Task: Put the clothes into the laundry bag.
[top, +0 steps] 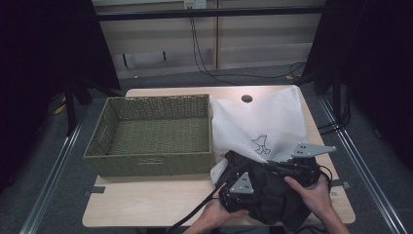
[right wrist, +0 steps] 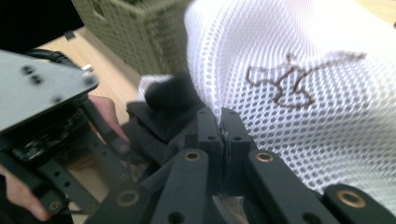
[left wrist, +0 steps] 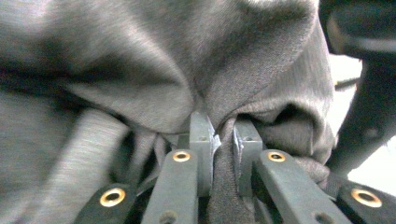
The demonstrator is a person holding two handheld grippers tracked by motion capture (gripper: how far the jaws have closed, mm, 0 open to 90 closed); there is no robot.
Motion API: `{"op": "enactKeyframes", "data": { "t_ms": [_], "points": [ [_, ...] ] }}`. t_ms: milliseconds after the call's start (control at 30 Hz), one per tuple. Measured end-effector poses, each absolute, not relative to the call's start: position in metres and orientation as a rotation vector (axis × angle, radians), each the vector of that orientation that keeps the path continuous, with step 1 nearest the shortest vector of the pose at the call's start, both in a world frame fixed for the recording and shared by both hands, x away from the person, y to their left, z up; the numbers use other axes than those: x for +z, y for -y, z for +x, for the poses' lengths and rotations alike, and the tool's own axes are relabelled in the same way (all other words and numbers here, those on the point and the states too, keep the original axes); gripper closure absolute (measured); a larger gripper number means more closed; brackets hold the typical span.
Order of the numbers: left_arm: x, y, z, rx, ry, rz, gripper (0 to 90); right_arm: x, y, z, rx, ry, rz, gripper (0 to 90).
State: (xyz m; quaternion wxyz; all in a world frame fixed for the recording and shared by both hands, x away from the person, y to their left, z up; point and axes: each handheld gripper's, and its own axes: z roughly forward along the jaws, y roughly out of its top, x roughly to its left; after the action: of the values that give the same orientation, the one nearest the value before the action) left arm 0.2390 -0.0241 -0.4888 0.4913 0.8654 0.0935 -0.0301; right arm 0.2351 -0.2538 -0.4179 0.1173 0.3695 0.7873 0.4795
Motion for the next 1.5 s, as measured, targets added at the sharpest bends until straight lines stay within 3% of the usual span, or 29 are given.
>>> {"op": "enactKeyframes", "data": {
  "t_ms": [567, 700, 967, 1233, 1500],
  "points": [
    [-0.428, 0.010, 0.301, 0.096, -0.428, 1.919, 82.4, -0.359, 0.248, 0.232, 1.483, -2.244, 0.949, 89.0],
    [-0.441, 0.016, 0.300, 0.157, -0.453, 1.961, 82.2, -0.373, 0.250, 0.230, 1.478, -2.274, 0.975, 89.0],
    [-0.466, 0.010, 0.300, 0.133, -0.493, 2.001, 80.2, -0.409, 0.262, 0.224, 1.394, -2.327, 1.062, 88.9],
    [-0.459, -0.015, 0.284, 0.071, -0.411, 1.955, 63.3, -0.428, 0.271, 0.227, 1.408, -2.329, 1.125, 88.9],
    [-0.439, -0.031, 0.262, 0.026, -0.284, 1.897, 60.3, -0.430, 0.270, 0.230, 1.399, -2.336, 1.136, 88.9]
  ]
}}
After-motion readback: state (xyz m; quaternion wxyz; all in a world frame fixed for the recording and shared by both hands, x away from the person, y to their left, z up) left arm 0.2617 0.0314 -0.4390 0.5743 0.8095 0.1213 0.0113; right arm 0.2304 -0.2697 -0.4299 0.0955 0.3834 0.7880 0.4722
